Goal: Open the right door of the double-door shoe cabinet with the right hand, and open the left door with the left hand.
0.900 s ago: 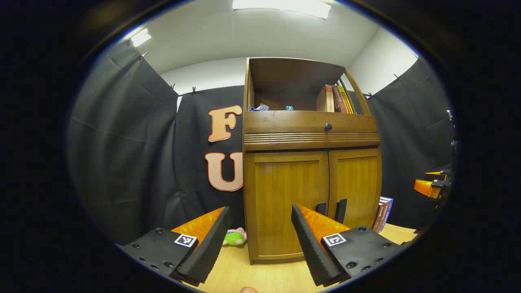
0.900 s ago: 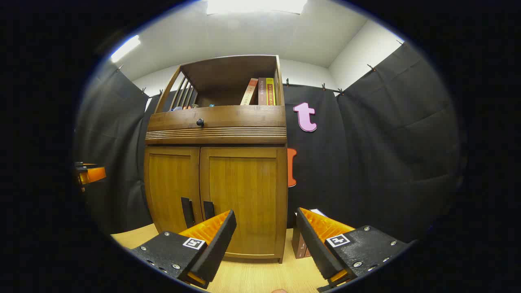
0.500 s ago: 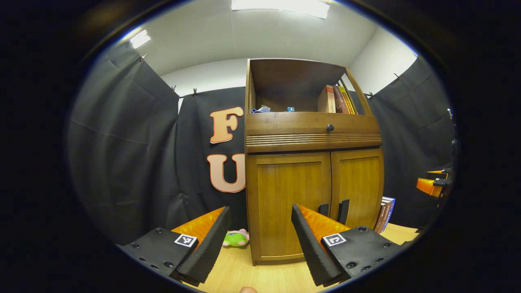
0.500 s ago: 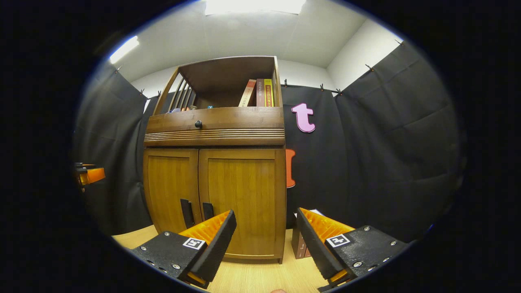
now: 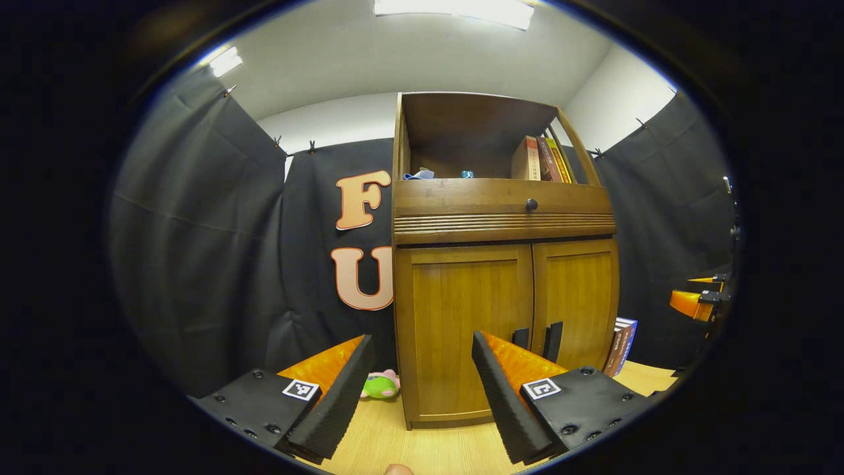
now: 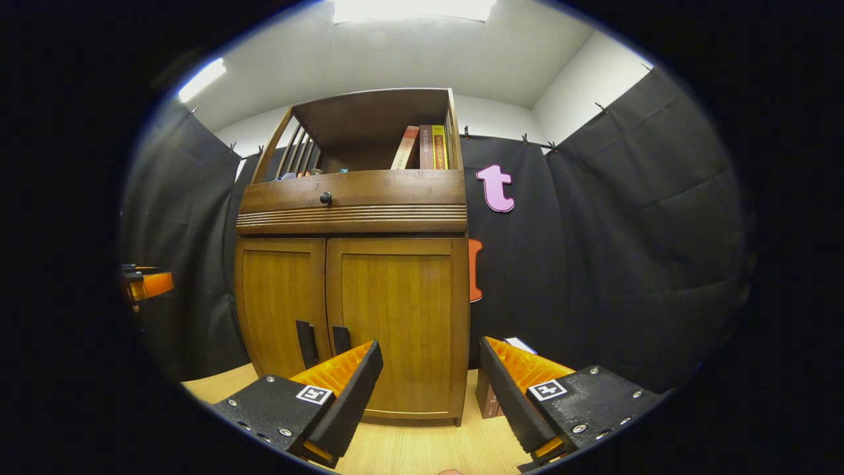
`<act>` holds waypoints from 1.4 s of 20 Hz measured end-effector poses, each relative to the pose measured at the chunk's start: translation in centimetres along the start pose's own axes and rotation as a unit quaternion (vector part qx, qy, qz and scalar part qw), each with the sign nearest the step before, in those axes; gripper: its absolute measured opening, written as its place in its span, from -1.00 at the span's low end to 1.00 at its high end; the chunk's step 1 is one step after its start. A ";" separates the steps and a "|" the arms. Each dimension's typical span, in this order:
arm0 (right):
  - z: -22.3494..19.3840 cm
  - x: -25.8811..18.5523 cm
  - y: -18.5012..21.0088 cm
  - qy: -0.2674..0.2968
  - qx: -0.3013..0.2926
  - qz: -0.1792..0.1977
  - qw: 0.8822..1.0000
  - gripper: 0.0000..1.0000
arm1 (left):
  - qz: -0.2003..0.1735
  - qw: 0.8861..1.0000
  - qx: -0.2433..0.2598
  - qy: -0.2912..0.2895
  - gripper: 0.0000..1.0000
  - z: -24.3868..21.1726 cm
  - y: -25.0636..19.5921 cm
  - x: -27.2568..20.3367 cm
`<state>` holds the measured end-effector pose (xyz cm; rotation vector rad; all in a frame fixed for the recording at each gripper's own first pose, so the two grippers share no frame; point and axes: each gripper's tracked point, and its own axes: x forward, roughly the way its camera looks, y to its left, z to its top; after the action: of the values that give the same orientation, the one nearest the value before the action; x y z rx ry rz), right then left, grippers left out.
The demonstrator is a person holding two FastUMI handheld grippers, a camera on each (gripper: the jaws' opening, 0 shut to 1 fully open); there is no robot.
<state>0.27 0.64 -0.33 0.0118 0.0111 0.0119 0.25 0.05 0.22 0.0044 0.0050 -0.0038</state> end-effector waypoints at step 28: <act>-9.6 10.1 11.6 0.068 0.021 0.065 0.995 0.86 | 0.012 1.000 0.002 0.008 0.90 -1.3 1.5 0.0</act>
<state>10.11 12.43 -9.93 0.0546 0.1467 0.1425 0.24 1.59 -1.06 0.0087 0.0209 0.0197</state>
